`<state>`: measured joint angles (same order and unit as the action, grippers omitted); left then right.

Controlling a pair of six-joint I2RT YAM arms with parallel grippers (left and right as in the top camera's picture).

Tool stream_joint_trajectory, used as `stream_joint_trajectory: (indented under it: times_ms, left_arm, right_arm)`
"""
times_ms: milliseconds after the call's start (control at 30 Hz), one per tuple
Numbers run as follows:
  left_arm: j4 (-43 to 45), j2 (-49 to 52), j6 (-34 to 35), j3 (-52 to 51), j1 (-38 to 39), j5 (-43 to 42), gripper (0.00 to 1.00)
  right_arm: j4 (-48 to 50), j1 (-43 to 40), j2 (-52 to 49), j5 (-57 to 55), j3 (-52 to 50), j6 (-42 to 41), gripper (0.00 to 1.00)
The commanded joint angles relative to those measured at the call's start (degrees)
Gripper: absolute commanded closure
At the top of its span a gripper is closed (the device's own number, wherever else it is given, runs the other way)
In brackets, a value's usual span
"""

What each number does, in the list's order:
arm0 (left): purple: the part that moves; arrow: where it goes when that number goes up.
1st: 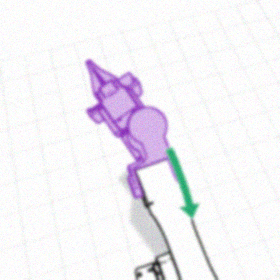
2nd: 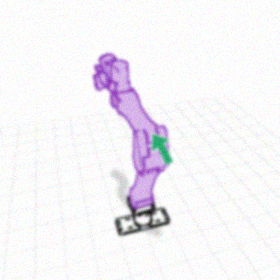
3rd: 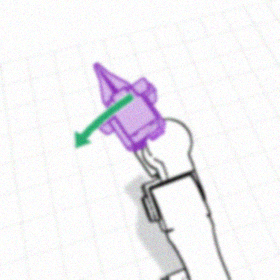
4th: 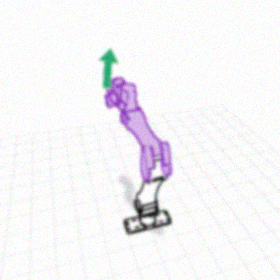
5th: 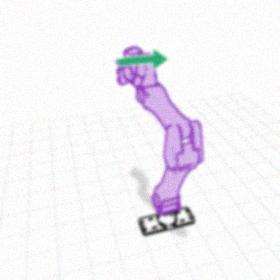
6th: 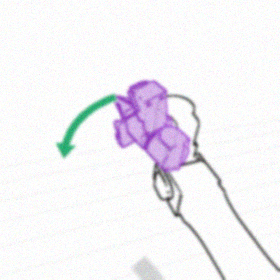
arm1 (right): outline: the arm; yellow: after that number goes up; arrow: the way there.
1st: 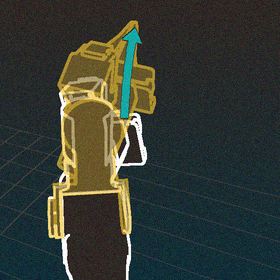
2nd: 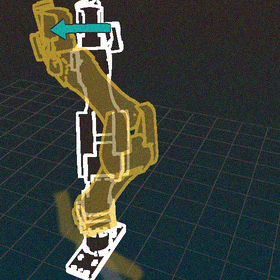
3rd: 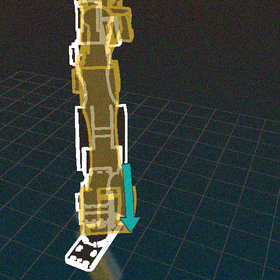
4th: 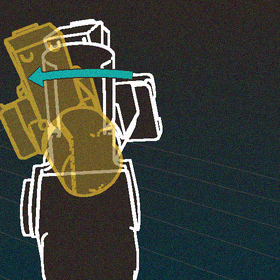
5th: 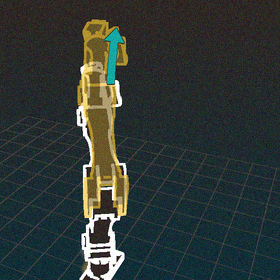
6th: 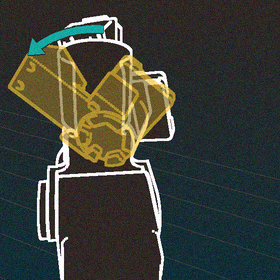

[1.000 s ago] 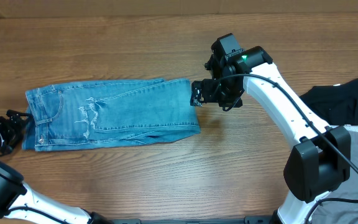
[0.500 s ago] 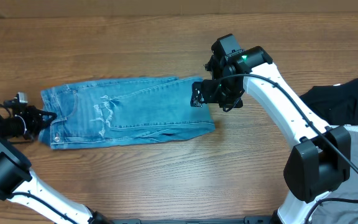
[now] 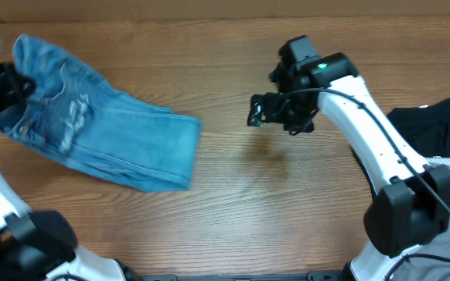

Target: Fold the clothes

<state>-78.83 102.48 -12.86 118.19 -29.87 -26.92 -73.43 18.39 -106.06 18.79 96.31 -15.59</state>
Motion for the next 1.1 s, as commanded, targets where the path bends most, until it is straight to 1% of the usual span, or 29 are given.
stream_joint_trajectory:
  times_ms: [0, 67, 100, 133, 200, 233, 300, 433, 600, 667, 733, 800, 833, 867, 900, 933, 967, 1067]
  left_arm:
    - [-4.0, 1.4, 2.9, -1.2, 11.0, 6.1, 0.96]
    - [-4.5, 2.3, 5.2, -2.6, 17.0, 8.9, 0.96]
    - [-4.3, 3.1, 7.5, -3.6, 21.4, 13.0, 0.96]
    - [-4.2, 3.8, 9.6, -4.4, 24.2, 17.4, 0.96]
    - [-4.1, 5.0, 12.4, -6.0, 28.6, 23.0, 0.96]
    - [-4.0, 5.6, 12.7, -6.7, 30.0, 23.5, 0.96]
    - [-3.7, 7.0, 15.5, -9.8, 34.1, 22.6, 0.96]
    - [-1.6, 7.5, 21.4, -15.4, 40.0, 22.2, 0.96]
    - [-1.1, 7.5, 25.4, -21.5, 45.0, 22.4, 0.95]
    - [1.5, 7.5, 29.2, -25.6, 47.4, 22.4, 0.95]
    - [5.0, 7.5, 35.3, -29.5, 49.0, 22.4, 0.90]
    - [8.1, 7.5, 38.7, -32.2, 49.6, 22.0, 0.89]
    - [10.4, 7.5, 39.6, -33.9, 50.1, 20.9, 0.84]
    - [12.2, 7.5, 40.0, -35.1, 50.3, 19.7, 0.80]
    - [15.1, 7.5, 39.9, -36.6, 50.8, 16.3, 0.78]
    - [15.6, 7.5, 39.9, -36.8, 50.9, 15.7, 0.78]
    - [16.1, 7.5, 39.9, -36.6, 51.1, 14.8, 0.73]
    - [13.3, 7.0, 39.5, -34.4, 50.8, 14.4, 0.70]
  right_arm:
    - [-2.4, -5.2, 4.1, 0.6, 3.1, -0.9, 0.00]
    - [-4.1, -8.4, 5.0, 0.6, 3.2, -0.9, 0.00]
    - [-4.8, -10.3, 5.6, 0.6, 3.2, -0.9, 0.00]
    - [-5.3, -11.6, 5.9, 0.6, 3.2, -0.9, 0.00]
    - [-6.0, -14.2, 6.5, 0.7, 3.2, -0.8, 0.00]
    - [-6.2, -14.9, 6.7, 0.8, 3.2, -0.6, 0.00]
    - [-6.4, -16.8, 7.1, 0.8, 3.2, -0.4, 0.00]
    - [-6.4, -17.3, 7.1, 0.8, 3.2, 0.8, 0.00]
    - [-6.2, -17.3, 7.1, 0.8, 3.2, 0.8, 0.00]
    - [-6.2, -17.3, 7.1, 0.8, 3.2, 0.8, 0.00]
    - [-6.2, -17.3, 7.1, 0.8, 3.2, 0.9, 0.00]
    - [-6.2, -17.3, 7.1, 0.8, 3.1, 0.9, 0.00]
    - [-6.3, -17.3, 7.1, 0.8, 3.1, 1.1, 0.00]
    - [-6.4, -17.2, 7.1, 0.8, 3.1, 1.5, 0.00]
    - [-6.5, -16.9, 7.1, 0.9, 3.1, 2.8, 0.00]
    - [-6.7, -16.7, 7.1, 1.1, 3.0, 3.4, 0.00]
    - [-7.1, -16.1, 7.1, 2.3, 3.0, 4.7, 0.00]
    - [-7.8, -14.4, 7.1, 5.2, 2.2, 6.9, 0.00]
